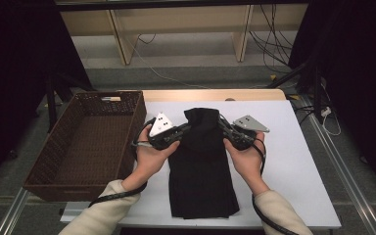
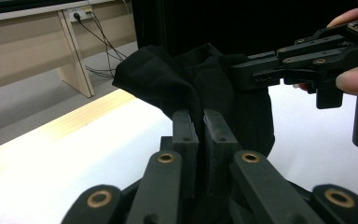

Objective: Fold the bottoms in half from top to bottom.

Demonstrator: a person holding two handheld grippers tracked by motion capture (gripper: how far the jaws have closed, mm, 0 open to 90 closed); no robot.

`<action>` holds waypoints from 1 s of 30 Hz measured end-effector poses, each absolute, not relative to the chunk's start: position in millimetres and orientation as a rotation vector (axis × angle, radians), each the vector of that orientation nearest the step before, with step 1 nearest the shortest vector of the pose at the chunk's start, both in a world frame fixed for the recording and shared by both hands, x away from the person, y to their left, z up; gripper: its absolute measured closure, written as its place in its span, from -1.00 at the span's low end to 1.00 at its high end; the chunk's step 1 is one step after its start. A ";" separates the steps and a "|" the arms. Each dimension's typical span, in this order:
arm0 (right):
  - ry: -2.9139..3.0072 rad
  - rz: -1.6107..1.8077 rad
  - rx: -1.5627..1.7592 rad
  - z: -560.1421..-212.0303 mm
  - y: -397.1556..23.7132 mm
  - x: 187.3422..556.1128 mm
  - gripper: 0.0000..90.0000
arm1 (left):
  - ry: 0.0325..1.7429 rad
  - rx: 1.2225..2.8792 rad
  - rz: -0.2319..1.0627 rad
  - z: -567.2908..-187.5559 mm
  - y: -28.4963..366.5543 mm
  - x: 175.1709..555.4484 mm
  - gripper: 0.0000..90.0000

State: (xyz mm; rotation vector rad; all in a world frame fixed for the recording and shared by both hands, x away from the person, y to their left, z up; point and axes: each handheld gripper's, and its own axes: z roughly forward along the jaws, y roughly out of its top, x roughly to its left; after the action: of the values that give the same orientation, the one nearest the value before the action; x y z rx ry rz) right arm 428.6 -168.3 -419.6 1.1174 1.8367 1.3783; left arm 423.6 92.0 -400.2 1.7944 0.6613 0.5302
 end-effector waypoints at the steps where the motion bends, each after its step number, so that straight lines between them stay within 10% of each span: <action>1: 1.838 1.377 1.117 -419.8 -168.4 428.3 0.88 | 0.658 1.795 0.531 -400.0 91.6 423.0 0.87; 30: 1.859 1.381 1.114 -420.7 -169.4 420.4 0.88 | 0.643 1.812 0.507 -401.1 93.3 413.2 0.87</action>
State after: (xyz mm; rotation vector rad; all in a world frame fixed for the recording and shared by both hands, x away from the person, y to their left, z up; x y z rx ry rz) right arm 420.4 -169.4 -420.7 1.1138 1.8589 1.3811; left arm 413.2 93.3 -401.1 1.8120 0.6429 0.5070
